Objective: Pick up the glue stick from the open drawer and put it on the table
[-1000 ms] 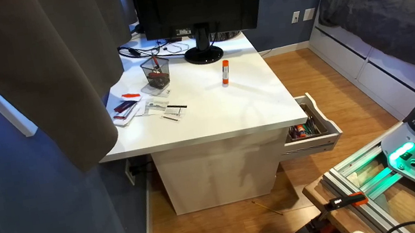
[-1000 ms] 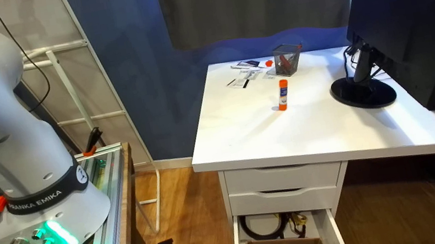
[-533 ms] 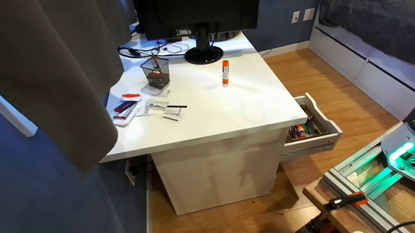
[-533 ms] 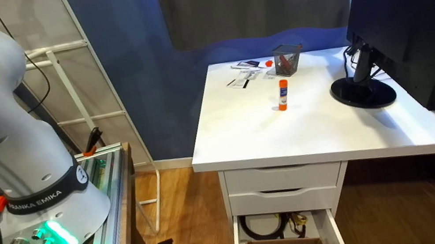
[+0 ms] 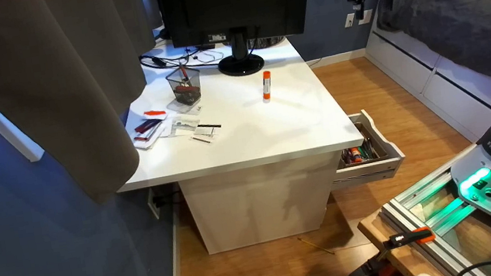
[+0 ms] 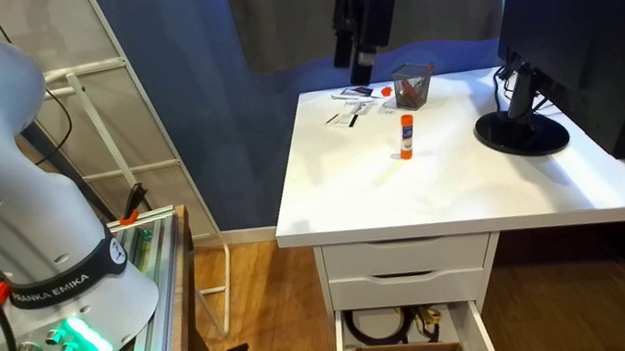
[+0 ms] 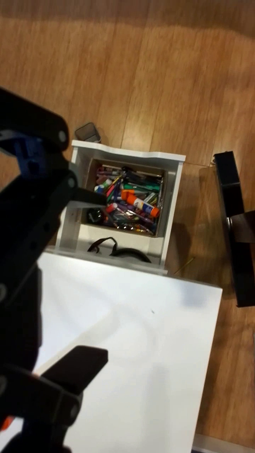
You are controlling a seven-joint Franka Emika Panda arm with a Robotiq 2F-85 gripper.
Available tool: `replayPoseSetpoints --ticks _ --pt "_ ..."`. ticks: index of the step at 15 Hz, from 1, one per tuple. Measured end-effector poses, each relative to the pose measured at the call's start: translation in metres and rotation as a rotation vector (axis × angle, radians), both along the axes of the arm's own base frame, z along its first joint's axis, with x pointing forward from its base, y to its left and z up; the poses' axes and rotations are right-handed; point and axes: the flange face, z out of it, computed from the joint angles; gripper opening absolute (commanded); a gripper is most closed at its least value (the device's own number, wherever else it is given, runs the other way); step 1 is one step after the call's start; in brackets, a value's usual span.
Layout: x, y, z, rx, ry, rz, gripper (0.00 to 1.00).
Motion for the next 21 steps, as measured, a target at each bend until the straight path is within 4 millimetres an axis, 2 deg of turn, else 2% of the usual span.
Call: replayPoseSetpoints --ticks 6,10,12,19,21 --pt "-0.015 -0.099 -0.103 -0.061 0.054 -0.164 1.00" --pt "-0.035 -0.140 -0.170 -0.174 0.102 -0.192 1.00" --pt "-0.037 -0.145 -0.184 -0.182 0.117 -0.194 1.00" --pt "-0.034 -0.144 -0.185 -0.181 0.113 -0.194 1.00" --pt "-0.032 -0.142 -0.199 -0.168 0.126 -0.204 1.00"
